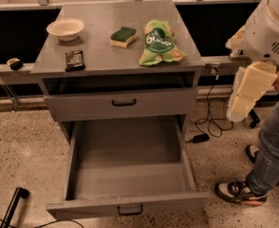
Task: Place rxbar chocolate into middle drawer
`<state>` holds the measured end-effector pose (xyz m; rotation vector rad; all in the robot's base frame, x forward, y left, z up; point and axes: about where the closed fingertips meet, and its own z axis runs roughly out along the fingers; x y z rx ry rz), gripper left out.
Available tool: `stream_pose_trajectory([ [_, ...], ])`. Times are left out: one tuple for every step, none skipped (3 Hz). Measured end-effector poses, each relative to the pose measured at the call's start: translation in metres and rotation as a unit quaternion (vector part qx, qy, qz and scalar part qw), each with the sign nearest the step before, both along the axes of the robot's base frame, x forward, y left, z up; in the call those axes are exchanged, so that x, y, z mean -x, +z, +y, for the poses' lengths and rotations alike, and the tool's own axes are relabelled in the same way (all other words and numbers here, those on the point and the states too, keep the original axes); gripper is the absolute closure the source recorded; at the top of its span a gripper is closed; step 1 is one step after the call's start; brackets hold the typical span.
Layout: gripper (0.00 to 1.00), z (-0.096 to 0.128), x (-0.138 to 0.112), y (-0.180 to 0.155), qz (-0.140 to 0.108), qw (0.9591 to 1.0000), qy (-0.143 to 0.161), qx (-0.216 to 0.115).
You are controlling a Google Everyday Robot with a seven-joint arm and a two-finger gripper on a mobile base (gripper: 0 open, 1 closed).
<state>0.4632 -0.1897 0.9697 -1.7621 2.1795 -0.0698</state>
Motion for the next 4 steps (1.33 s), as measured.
stream_pose_trajectory([
  [0.0, 0.064, -0.045, 0.001, -0.01, 0.9983, 0.055, -0.017],
  [0.0, 0.163, -0.083, 0.004, -0.023, 0.9883, 0.149, -0.023],
  [0.0, 0.265, -0.11, -0.002, -0.03, 0.972, 0.231, -0.033],
  [0.0, 0.265, -0.115, -0.003, -0.032, 0.9726, 0.227, -0.038],
])
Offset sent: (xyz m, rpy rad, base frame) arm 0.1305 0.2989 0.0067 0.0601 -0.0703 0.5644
